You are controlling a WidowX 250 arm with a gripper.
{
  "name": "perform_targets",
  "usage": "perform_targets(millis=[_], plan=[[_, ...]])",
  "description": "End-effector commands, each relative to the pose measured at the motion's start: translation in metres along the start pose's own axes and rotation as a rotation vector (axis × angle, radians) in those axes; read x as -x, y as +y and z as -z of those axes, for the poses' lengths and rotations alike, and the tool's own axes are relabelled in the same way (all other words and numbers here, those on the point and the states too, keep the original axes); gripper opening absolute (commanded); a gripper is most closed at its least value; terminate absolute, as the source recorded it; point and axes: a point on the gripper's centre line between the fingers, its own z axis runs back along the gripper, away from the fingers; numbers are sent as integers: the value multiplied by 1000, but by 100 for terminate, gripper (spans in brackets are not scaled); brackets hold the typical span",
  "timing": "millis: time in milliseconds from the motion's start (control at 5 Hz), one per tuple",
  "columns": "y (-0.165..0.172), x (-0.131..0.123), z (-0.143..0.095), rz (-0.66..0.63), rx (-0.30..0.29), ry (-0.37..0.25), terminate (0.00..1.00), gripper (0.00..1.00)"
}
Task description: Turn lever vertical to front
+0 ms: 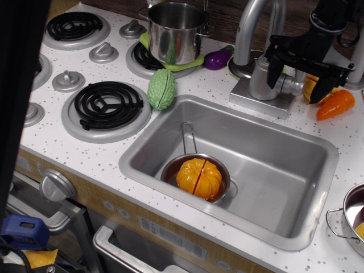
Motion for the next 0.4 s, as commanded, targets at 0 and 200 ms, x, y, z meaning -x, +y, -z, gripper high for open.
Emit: perform_targets(millis=[0,200], plan=[[0,0,0,0,0,0,0,100],[-3,-11,-8,31,-51,-70,0,100]])
